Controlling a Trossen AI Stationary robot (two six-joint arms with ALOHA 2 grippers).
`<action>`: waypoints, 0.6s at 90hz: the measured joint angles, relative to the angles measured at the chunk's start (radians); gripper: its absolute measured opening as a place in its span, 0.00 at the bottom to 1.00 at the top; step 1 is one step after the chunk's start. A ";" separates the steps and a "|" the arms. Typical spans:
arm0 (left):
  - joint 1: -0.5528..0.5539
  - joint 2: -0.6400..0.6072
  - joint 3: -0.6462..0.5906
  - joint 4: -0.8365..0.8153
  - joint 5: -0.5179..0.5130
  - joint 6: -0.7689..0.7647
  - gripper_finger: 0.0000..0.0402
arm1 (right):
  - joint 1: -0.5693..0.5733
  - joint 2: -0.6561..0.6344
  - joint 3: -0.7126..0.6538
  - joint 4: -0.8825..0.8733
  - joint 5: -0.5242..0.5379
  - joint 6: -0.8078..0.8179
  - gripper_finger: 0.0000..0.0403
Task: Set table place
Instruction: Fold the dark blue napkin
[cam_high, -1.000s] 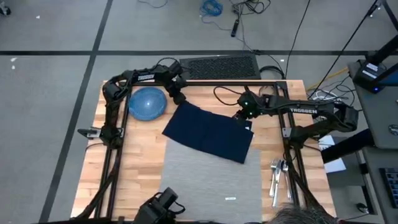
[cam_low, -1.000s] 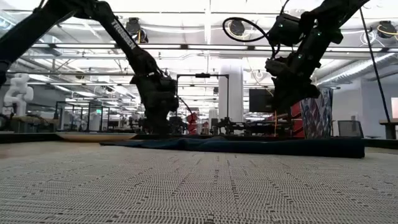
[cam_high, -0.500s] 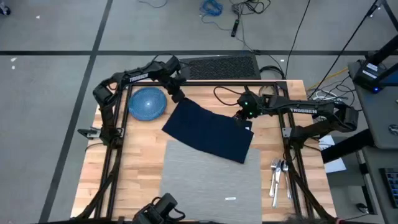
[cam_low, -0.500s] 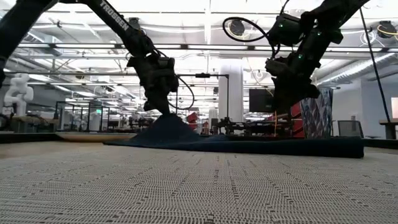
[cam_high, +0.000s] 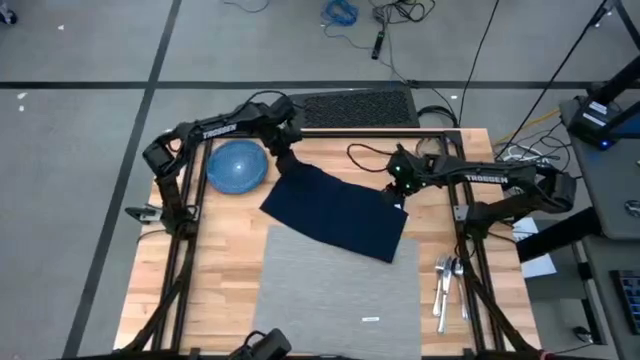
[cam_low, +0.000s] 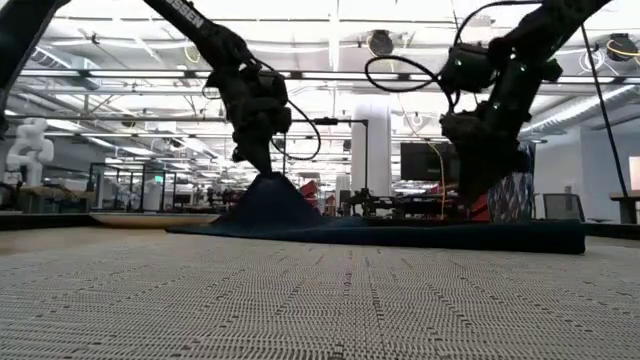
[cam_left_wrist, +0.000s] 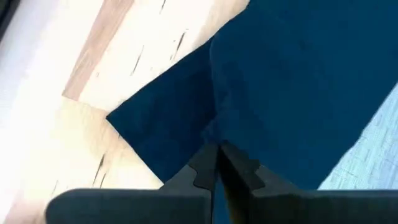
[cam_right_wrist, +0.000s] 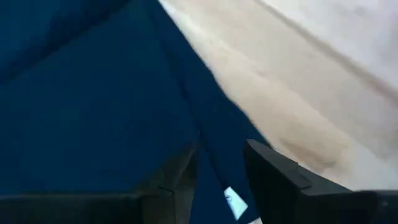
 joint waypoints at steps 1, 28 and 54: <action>0.000 -0.002 0.000 -0.001 -0.001 0.000 0.00 | 0.000 0.000 -0.003 0.001 -0.006 0.002 0.31; -0.001 -0.012 0.000 -0.025 -0.100 0.027 0.00 | 0.006 0.000 -0.026 0.013 -0.048 0.018 0.31; -0.001 -0.012 0.000 -0.027 -0.126 0.048 0.00 | -0.017 0.000 -0.026 -0.082 -0.018 0.021 0.26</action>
